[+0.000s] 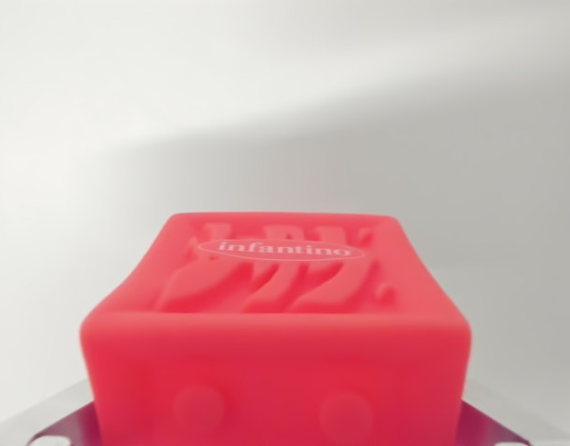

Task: Destack cube

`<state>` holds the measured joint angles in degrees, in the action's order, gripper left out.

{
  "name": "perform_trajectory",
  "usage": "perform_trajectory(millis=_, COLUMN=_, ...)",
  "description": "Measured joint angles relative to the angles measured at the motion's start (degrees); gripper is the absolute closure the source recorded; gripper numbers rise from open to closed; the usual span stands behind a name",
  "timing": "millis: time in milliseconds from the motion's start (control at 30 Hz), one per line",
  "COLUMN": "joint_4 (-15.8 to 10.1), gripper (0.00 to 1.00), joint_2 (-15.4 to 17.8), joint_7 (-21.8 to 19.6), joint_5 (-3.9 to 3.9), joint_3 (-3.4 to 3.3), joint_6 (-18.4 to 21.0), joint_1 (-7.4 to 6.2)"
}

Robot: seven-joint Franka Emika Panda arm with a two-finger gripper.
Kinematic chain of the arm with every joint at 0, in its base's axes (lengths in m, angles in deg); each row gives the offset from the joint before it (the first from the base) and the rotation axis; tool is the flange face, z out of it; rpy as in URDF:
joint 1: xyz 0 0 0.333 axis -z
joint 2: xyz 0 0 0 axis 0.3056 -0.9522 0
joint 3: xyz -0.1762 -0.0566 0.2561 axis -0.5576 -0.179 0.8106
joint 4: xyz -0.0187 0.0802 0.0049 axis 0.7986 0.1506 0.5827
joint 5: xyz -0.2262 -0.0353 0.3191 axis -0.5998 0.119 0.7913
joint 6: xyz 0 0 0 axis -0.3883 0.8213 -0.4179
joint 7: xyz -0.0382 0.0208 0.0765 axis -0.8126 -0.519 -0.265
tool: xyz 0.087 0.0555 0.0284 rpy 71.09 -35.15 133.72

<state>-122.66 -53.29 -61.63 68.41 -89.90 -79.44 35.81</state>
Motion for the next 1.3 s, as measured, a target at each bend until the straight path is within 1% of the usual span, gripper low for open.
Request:
perform_trajectory(millis=300, joint_4=0.71, gripper=1.00, joint_2=-4.00, joint_7=0.76, joint_5=1.09, joint_3=0.60, joint_6=-3.26, joint_1=0.33)
perform_trajectory(millis=500, joint_4=1.22, gripper=1.00, joint_2=-6.07, joint_7=1.06, joint_5=1.41, joint_3=1.07, joint_6=-4.87, joint_1=0.75)
perform_trajectory(millis=967, joint_4=2.17, gripper=1.00, joint_2=-9.57, joint_7=1.22, joint_5=1.51, joint_3=2.08, joint_6=-7.45, joint_1=1.71)
perform_trajectory(millis=1300, joint_4=2.51, gripper=1.00, joint_2=-10.56, joint_7=1.22, joint_5=1.51, joint_3=2.39, joint_6=-8.14, joint_1=2.01)
